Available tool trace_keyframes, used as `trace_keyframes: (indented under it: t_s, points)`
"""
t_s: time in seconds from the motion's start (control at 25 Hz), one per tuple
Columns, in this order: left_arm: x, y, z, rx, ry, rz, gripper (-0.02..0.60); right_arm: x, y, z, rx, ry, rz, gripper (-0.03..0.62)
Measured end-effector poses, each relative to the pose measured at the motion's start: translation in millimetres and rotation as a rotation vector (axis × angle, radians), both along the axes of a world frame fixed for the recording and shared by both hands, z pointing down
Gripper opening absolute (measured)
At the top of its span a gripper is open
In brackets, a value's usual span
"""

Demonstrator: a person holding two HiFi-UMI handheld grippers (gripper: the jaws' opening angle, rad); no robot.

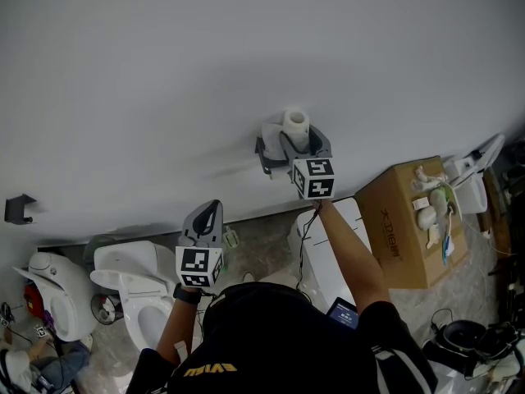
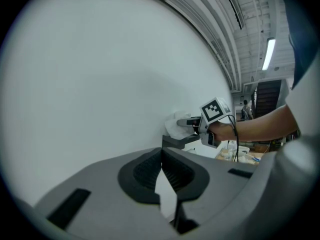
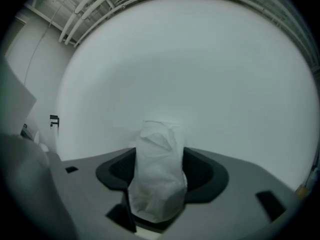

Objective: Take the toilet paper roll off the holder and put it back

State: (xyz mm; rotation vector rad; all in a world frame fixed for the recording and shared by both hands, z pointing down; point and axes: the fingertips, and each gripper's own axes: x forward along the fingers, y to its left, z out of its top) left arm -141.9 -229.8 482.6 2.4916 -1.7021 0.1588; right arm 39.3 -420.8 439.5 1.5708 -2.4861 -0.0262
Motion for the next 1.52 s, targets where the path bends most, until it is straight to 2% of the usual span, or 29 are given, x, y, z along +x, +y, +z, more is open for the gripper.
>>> trace_keyframes:
  t_s: [0.44,0.68,1.04,1.24,1.52]
  points:
    - [6,0,-2,0.005,0.004,0.01,0.011,-4,2,14,-0.009,0.076,-0.029,0.275]
    - [12,0,1,-0.003,0.002,0.023,0.011,-7,-1,22,-0.066,0.105,-0.061,0.273]
    - [22,4,-7,0.013,-0.004,0.04,0.011,-4,0,25,-0.133,0.093,-0.079,0.272]
    - [28,3,-27,0.069,0.008,0.044,0.011,-3,-2,22,-0.134,0.088,-0.076,0.273]
    - [28,6,-28,0.072,0.006,0.048,0.011,-3,-1,23,-0.126,0.087,-0.07,0.273]
